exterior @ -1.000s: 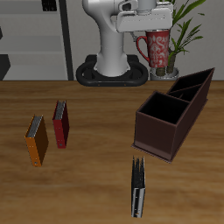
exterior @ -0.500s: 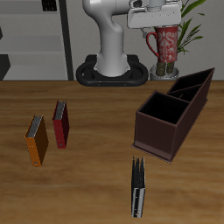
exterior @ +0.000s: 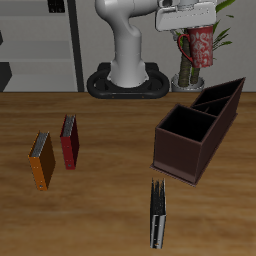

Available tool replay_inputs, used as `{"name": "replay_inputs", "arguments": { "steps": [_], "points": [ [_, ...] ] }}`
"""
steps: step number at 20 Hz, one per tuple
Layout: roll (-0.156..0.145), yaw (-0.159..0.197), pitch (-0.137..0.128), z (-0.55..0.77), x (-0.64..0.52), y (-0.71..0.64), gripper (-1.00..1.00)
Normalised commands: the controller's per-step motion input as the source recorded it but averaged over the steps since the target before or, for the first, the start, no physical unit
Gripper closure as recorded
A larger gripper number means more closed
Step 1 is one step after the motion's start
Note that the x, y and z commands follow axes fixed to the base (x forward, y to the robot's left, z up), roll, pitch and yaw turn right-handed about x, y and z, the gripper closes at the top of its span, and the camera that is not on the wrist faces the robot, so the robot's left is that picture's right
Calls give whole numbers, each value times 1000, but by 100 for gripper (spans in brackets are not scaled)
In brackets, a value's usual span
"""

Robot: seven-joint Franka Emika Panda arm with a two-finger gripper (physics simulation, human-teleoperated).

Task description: Place the red mug into the left desk caddy's left compartment

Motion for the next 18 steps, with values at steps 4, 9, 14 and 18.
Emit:
{"name": "replay_inputs", "arguments": {
  "steps": [4, 9, 14, 18],
  "points": [
    [14, 11, 13, -132, -100, 178, 100],
    [9, -21, 10, -119, -128, 226, 100],
    [40, 2, 34, -90, -122, 190, 100],
    [28, 38, 2, -41, -67, 155, 100]
  ]
}}
